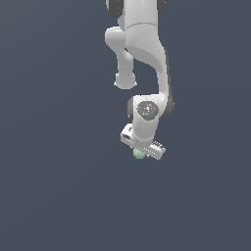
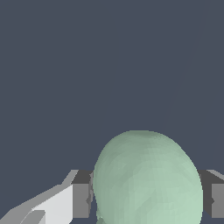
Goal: Pick up the object and move it to a goal position.
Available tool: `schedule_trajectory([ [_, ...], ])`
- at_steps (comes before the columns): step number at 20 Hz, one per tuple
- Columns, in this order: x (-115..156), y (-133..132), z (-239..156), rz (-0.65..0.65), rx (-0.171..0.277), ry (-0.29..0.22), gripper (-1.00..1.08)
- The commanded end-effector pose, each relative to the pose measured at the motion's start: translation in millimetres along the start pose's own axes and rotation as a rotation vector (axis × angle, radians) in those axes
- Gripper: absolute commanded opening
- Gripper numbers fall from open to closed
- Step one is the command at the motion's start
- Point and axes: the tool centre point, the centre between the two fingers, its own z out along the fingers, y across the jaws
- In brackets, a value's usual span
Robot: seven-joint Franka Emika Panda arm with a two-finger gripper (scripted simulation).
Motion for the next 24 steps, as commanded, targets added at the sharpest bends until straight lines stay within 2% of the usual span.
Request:
schedule_trajectory([
  [1,0.3,0.8,0.6,0.001,-0.001,0.000,-1.00],
  [8,-0.4,-0.8,-2.9,0.000,0.000,0.000,-1.00],
  [13,-4.0,-5.6,-20.9,0.000,0.000,0.000,-1.00],
  [18,-10.5,-14.9,-56.4,0.001,0.000,0.000,-1.00],
  [24,-21.1,-31.3,-116.3,0.001,-0.001,0.000,-1.00],
])
